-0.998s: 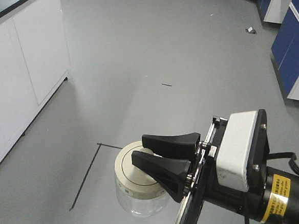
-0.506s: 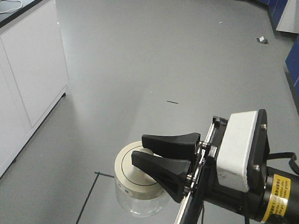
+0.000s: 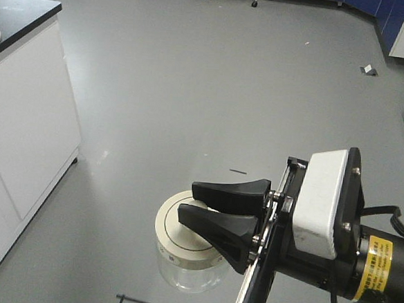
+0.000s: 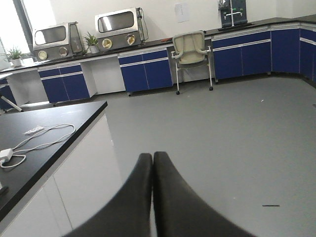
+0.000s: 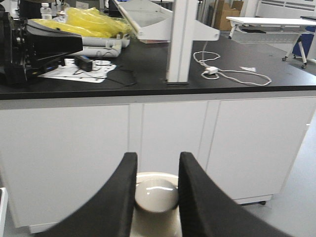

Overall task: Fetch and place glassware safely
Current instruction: 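Hold the jar in the right gripper while the base turns away, then keep holding the jar while the base drives to the black worktop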

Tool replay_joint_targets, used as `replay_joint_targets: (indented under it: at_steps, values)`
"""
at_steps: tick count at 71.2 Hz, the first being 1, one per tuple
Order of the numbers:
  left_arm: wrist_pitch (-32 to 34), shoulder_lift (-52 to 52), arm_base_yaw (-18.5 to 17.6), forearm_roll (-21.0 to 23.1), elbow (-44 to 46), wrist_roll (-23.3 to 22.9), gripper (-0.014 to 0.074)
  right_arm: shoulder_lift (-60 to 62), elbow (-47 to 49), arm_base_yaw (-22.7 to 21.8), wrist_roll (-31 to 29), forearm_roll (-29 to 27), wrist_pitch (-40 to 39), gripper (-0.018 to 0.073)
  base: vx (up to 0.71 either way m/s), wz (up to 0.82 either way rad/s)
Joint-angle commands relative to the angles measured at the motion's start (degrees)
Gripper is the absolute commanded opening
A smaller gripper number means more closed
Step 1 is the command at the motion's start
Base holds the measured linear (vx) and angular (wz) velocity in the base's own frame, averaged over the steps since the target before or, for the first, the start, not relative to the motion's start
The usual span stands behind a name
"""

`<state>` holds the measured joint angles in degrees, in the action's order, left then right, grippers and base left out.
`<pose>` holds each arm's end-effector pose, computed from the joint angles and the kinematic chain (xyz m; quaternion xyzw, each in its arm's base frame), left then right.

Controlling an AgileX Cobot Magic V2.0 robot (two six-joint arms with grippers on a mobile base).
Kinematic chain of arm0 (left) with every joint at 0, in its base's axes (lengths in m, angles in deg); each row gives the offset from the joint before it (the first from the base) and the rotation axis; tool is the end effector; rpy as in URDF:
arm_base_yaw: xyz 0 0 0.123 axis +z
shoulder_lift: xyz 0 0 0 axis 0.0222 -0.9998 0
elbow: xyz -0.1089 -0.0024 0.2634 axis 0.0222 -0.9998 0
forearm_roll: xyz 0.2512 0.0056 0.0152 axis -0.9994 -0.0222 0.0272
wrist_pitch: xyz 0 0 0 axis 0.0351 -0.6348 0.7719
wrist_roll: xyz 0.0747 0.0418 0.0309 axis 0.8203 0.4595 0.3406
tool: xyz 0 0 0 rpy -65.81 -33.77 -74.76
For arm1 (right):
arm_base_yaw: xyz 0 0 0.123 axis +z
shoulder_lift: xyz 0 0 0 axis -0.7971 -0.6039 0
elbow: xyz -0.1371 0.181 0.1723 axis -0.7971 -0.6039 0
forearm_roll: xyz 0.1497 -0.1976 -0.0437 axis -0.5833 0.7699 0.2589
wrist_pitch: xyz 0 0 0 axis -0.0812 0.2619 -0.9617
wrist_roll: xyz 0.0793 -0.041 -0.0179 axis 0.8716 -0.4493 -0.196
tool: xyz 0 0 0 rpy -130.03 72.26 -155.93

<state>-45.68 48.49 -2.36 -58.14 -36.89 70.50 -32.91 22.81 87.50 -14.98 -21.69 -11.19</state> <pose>0.0646 0.0011 0.2802 0.0409 0.7102 0.0444 0.7014 0.1506 0.1624 0.2955 -0.4294 0.6037 0.3487 0.5741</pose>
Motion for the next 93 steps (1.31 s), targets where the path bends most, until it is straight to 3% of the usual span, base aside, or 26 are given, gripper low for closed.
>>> replay_joint_targets:
  at_steps: [1,93]
  values:
    - [4.1,-0.5,-0.4,0.2,1.6,-0.5,-0.0007,1.4,1.7,-0.2,-0.3,-2.7,-3.8,-0.0004,0.46,-0.04]
    - [4.1,-0.5,-0.4,0.2,1.6,-0.5,-0.0007,1.4,1.7,-0.2,-0.3,-2.7,-3.8,-0.0004,0.48,-0.14]
